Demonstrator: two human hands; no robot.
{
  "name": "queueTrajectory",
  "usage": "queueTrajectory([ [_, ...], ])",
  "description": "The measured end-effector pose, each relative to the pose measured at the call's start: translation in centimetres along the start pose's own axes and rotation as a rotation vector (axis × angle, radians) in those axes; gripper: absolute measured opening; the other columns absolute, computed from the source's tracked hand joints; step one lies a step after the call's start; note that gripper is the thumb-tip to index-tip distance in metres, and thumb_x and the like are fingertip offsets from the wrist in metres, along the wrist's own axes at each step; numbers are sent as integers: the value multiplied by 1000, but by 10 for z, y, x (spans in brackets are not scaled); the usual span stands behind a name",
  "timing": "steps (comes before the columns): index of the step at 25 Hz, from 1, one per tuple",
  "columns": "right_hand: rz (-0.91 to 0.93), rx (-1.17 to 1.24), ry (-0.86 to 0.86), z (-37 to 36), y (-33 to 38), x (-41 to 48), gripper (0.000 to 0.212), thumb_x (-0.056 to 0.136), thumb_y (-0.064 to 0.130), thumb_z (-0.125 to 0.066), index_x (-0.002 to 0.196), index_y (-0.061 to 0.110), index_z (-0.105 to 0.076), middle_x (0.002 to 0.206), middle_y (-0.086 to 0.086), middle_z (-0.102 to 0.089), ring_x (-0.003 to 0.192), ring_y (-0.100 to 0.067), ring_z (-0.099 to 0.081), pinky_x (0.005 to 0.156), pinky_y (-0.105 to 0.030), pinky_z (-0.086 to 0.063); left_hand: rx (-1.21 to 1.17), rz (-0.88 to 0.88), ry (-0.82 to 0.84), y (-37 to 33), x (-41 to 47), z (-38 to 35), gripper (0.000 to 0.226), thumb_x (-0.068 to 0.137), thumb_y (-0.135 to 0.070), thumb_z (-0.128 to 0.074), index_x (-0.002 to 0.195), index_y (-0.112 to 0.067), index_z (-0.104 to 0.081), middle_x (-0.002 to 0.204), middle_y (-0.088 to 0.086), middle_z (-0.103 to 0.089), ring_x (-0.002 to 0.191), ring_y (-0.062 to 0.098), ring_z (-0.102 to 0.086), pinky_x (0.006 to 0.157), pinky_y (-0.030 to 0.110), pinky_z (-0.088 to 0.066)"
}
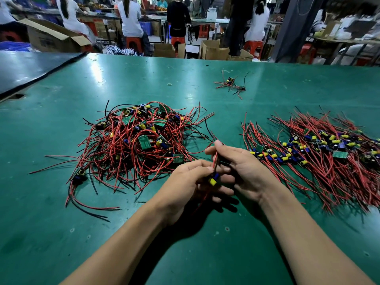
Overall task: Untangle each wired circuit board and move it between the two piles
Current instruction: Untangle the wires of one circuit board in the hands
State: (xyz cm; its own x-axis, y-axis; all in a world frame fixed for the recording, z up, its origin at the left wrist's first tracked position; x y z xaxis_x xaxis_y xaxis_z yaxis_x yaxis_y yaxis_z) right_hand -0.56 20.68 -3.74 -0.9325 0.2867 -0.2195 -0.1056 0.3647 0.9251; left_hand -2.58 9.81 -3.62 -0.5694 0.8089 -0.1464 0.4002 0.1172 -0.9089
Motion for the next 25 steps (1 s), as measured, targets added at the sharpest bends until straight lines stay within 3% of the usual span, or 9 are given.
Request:
queueTrajectory([
  [5,194,-324,-14,-1,7,-3,36,93,41,-67,72,13,-71,55,-5,-53,43,-13,-43,42,-19,-34,92,-39,-39,0,0,4,18,95,-16,-57,84,-4,-67,88,16,-73,66,23,-69,57,25,-56],
  [8,177,-229,5,-3,4,-3,27,85,41,-74,77,15,-73,55,1,-55,40,-7,-45,39,-16,-38,92,-50,-88,-1,1,9,17,92,-14,-61,84,-4,-71,83,17,-72,57,19,-66,54,24,-56],
  [11,48,-63,148,-7,-5,-4,21,77,35,-83,84,19,-72,66,-1,-61,43,-8,-52,39,-21,-46,76,-31,-83,1,1,9,16,91,-12,-61,84,-9,-76,82,17,-72,58,22,-67,54,25,-56],
  [15,23,-84,185,-5,-7,-5,26,71,33,-89,89,20,-75,72,-3,-65,47,-11,-54,40,-22,-47,137,-14,-82,1,-1,11,15,89,-10,-64,79,-7,-75,82,18,-73,61,24,-69,60,26,-56],
  [17,93,-107,77,1,-5,-2,29,68,35,-91,86,20,-75,70,-3,-66,48,-12,-55,43,-21,-47,107,-6,-98,1,0,13,13,88,-11,-65,81,-5,-74,80,18,-72,60,23,-68,61,27,-56],
  [21,430,-335,-239,19,20,-1,17,78,29,-85,72,18,-73,58,14,-62,50,3,-50,52,-9,-40,110,15,-69,1,0,11,12,87,-12,-65,87,-1,-71,79,18,-72,59,24,-67,59,26,-57],
  [25,621,-550,-461,35,35,-7,19,86,32,-79,74,18,-73,67,8,-70,60,1,-57,63,-14,-44,177,27,-33,2,-2,5,11,90,-10,-64,85,-2,-70,79,19,-72,57,23,-67,49,18,-49],
])
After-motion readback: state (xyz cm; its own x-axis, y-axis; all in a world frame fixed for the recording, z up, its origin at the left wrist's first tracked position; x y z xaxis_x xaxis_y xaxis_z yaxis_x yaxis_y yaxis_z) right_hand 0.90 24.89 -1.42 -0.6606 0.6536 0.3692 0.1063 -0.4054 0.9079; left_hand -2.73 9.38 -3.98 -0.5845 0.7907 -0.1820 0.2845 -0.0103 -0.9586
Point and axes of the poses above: each hand's wrist, its own x-axis towards the middle knuckle, its own z-axis out of the back of the hand, y = z × x, the point moved 7 cm from there along x, towards the middle knuckle
